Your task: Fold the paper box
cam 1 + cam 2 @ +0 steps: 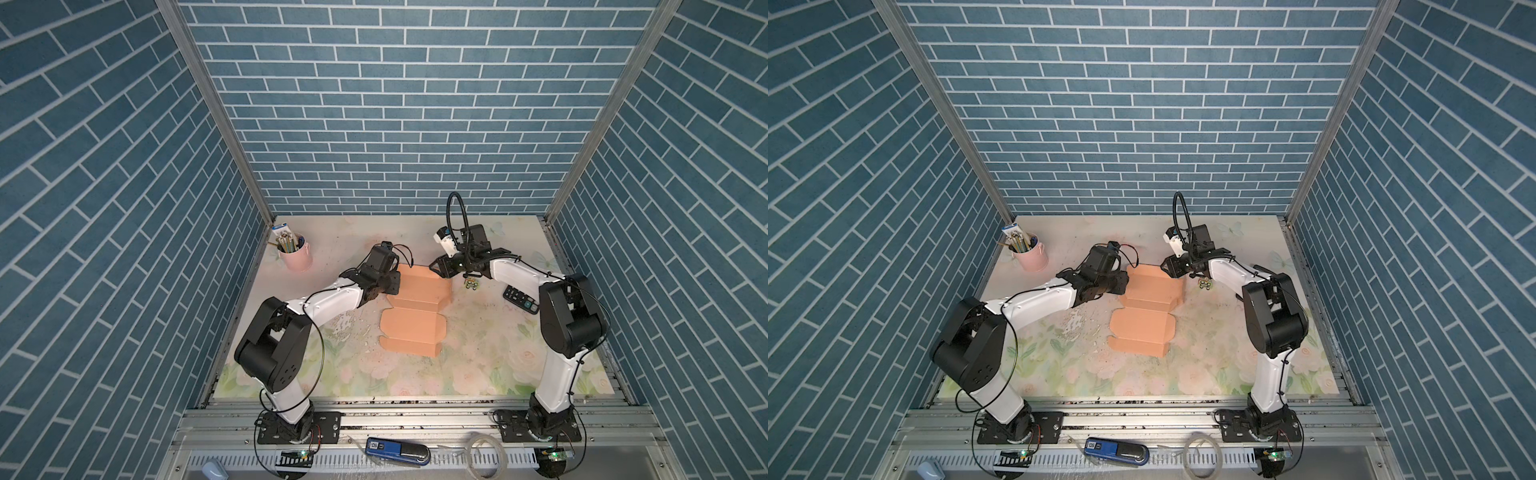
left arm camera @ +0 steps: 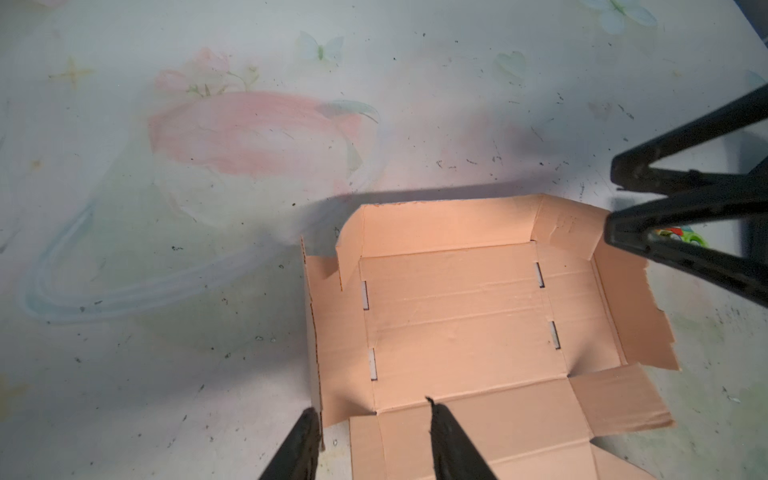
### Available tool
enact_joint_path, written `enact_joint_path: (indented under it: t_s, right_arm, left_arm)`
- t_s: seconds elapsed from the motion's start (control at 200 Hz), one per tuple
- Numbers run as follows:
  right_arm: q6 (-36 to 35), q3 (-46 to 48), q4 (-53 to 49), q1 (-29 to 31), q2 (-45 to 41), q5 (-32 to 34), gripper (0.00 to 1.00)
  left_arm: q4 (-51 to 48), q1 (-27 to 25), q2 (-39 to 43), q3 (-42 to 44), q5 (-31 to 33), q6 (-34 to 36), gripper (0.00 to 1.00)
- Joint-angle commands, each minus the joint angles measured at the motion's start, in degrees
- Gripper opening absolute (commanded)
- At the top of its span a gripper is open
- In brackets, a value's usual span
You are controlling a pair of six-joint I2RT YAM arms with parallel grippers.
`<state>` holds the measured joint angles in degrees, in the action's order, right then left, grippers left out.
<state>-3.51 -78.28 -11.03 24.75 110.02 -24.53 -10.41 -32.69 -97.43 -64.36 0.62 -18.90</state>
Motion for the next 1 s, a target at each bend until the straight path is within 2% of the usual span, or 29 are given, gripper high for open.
enact_joint_path:
  t_s: [0.0,0.43,0.565,0.7,0.86,0.925,0.995]
  right_arm:
    - [-8.45,-3.12,-7.30,-0.06,1.77,-1.38,0.51]
    - [-6.80,1.31,-0.69,-0.09,0.45,-2.88,0.51]
    - [-6.45,1.99,0.78,-0.10,0.03,-2.85,0.51]
    - [-6.85,1.76,1.09,-0.21,-0.15,-2.44,0.51]
    - [-7.54,0.84,0.98,-0.41,-0.08,-2.62,0.51]
    - [-8.15,0.06,0.33,-0.58,0.19,-2.45,0.52]
    - [-8.94,-1.02,-1.09,-0.76,0.37,-2.39,0.52]
  left_arm:
    - [-10.44,0.62,-2.97,-3.93,-2.70,-0.41,0.47]
    - [-19.40,2.80,-10.47,-14.79,1.00,0.65,0.49]
    - [-21.36,2.80,-14.13,-18.58,2.49,1.04,0.45]
    - [-22.74,2.71,-17.46,-22.02,3.87,1.49,0.36]
    - [-22.27,2.29,-19.36,-23.68,7.53,2.11,0.09]
    - [-20.00,1.94,-18.76,-22.08,8.84,3.04,0.00]
    - [-16.22,1.44,-16.81,-18.96,9.92,3.86,0.00]
